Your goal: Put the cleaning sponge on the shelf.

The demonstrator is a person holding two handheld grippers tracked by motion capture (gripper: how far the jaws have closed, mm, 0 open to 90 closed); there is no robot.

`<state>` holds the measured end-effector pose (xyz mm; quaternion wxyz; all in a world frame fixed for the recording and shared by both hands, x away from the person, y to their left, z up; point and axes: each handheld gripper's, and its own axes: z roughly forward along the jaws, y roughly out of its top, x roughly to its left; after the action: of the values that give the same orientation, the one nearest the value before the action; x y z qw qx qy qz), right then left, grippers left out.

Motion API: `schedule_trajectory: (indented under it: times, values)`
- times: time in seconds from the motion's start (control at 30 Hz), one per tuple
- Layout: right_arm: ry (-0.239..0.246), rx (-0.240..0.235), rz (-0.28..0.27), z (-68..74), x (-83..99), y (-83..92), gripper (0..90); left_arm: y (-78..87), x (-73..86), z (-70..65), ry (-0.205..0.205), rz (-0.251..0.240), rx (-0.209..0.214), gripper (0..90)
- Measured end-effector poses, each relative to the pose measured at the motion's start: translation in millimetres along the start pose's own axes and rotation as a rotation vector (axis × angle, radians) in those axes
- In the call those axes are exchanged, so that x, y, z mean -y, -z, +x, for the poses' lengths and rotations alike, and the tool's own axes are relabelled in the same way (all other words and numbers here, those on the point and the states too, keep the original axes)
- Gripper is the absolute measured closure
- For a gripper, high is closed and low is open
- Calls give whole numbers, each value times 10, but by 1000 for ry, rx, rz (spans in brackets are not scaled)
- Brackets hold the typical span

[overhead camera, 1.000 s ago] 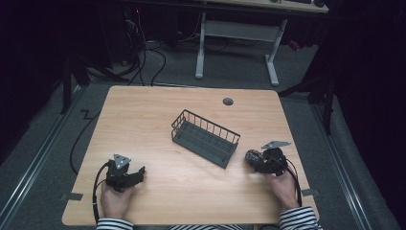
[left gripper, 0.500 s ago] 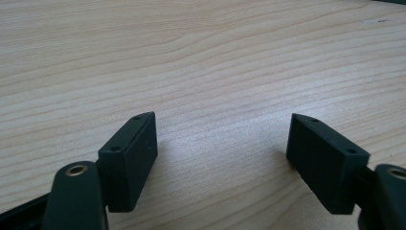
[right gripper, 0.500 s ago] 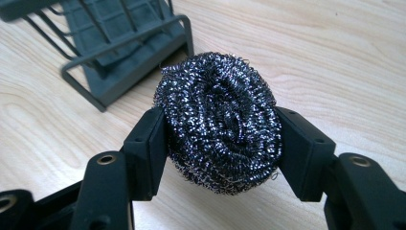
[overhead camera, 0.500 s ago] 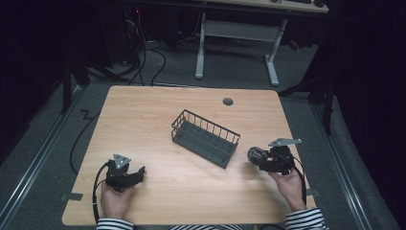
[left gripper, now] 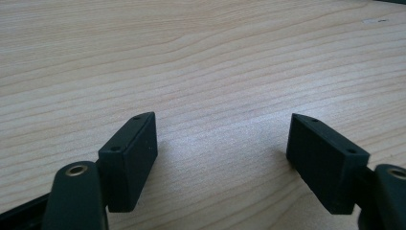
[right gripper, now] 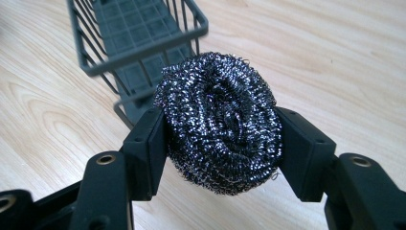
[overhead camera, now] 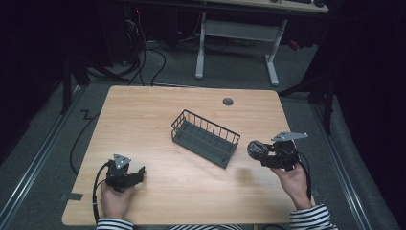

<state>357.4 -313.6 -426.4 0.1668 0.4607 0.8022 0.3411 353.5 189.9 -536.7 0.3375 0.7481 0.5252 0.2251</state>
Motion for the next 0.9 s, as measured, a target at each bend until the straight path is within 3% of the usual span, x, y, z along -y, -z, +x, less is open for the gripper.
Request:
schedule_trajectory:
  times: [0.57,0.9]
  values:
    - [56,-52,-47,88,-468,159,401,2,0,4,3,1,4,266]
    - [118,-62,-17,233,-737,19,398,0,0,1,0,0,1,265]
